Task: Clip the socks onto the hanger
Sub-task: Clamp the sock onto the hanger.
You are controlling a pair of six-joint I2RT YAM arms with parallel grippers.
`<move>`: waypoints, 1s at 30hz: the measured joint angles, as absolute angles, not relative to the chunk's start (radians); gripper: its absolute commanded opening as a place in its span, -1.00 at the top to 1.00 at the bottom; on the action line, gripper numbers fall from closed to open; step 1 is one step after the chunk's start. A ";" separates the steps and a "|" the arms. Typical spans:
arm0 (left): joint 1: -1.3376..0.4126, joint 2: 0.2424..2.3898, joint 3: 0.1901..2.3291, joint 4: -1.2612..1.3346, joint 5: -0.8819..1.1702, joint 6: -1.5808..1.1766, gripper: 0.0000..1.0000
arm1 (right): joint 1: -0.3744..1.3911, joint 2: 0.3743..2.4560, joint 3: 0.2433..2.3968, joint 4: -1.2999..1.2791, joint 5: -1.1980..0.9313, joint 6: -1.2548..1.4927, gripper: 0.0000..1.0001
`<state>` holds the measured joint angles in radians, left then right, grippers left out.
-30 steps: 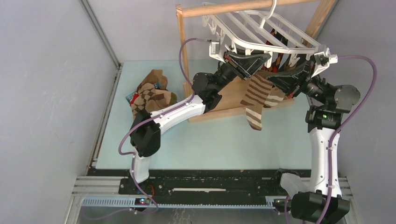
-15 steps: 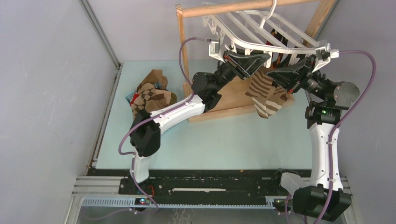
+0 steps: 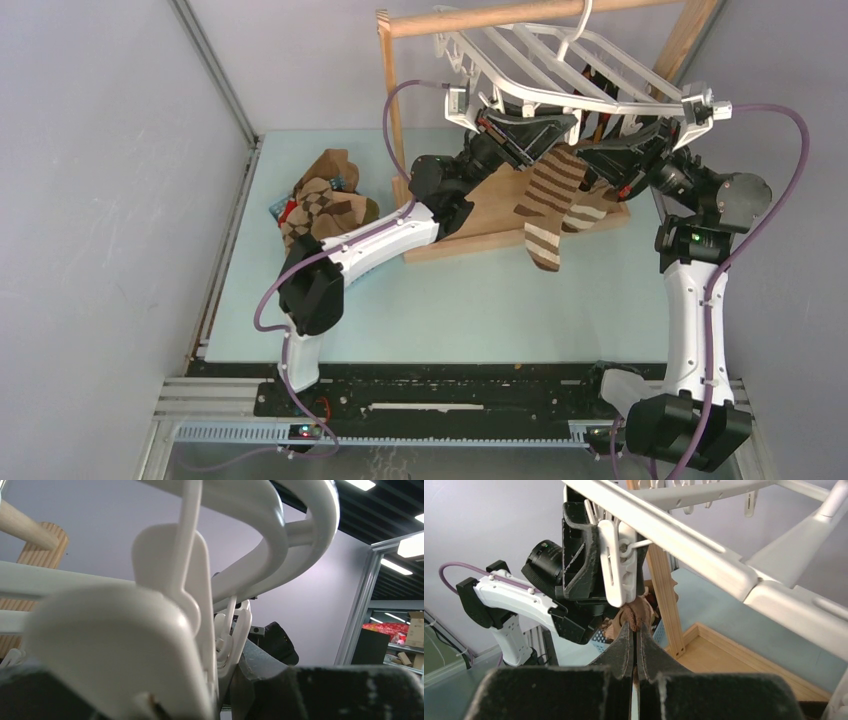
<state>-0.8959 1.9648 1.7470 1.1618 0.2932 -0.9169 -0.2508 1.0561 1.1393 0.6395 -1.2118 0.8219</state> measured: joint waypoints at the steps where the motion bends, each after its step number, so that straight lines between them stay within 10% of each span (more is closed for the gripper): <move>1: -0.896 1.966 1.747 1.164 0.294 -0.918 0.92 | -0.253 1.060 1.142 0.640 -1.210 0.825 1.00; 30: -0.893 2.000 1.768 1.189 0.321 -0.955 0.92 | -0.256 1.084 1.164 0.604 -1.194 0.857 1.00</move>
<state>-0.8932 1.9995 1.7683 1.1893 0.3214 -0.9550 -0.2558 1.0836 1.1641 0.6044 -1.1938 0.8574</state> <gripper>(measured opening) 0.317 0.011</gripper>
